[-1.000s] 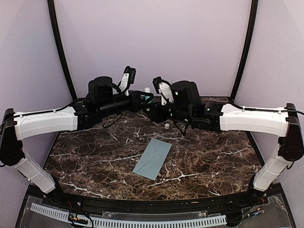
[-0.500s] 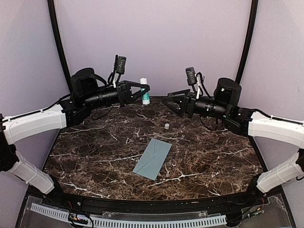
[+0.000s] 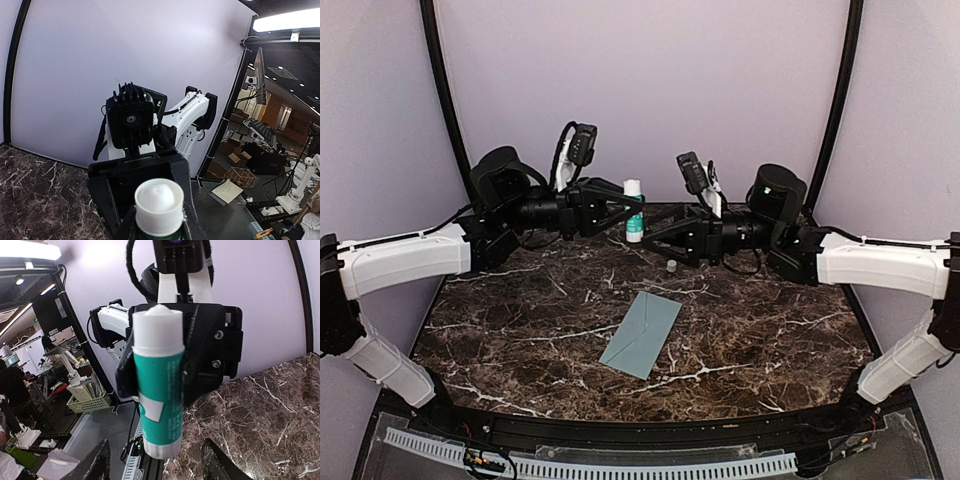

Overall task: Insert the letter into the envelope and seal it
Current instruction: Screw the solid glue.

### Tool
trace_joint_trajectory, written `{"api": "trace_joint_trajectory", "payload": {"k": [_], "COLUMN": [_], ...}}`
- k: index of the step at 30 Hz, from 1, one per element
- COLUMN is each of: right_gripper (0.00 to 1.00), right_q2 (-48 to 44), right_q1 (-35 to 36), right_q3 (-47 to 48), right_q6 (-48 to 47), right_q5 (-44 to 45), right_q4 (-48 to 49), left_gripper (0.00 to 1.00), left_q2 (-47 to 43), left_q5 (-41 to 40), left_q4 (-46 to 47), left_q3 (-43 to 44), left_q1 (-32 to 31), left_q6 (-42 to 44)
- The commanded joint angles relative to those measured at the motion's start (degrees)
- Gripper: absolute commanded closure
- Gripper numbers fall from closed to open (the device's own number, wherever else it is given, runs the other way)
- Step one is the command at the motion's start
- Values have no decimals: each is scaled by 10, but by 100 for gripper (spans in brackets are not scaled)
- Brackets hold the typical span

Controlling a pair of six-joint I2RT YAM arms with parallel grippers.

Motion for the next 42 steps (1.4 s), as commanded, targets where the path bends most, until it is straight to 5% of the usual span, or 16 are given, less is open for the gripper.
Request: {"api": "trace_joint_trajectory", "payload": {"k": [1, 18, 26, 31, 42], "right_gripper": [46, 68, 89, 94, 96], "right_q2": [12, 42, 38, 17, 10], "right_q1": [11, 22, 22, 18, 18], "right_q3": [27, 38, 33, 21, 75], "right_q6": [15, 37, 35, 11, -55], "right_q5": [-34, -62, -48, 10, 231], "right_q4": [52, 78, 77, 47, -123], "left_gripper": [100, 100, 100, 100, 100], "left_q2": [3, 2, -2, -11, -17], "left_q5": [33, 32, 26, -3, -210], "left_q4": [35, 48, 44, 9, -150], "left_q3": [16, 15, 11, 7, 23], "left_q1": [-5, -7, -6, -6, -28], "left_q6": [-9, -16, -11, 25, 144]}}
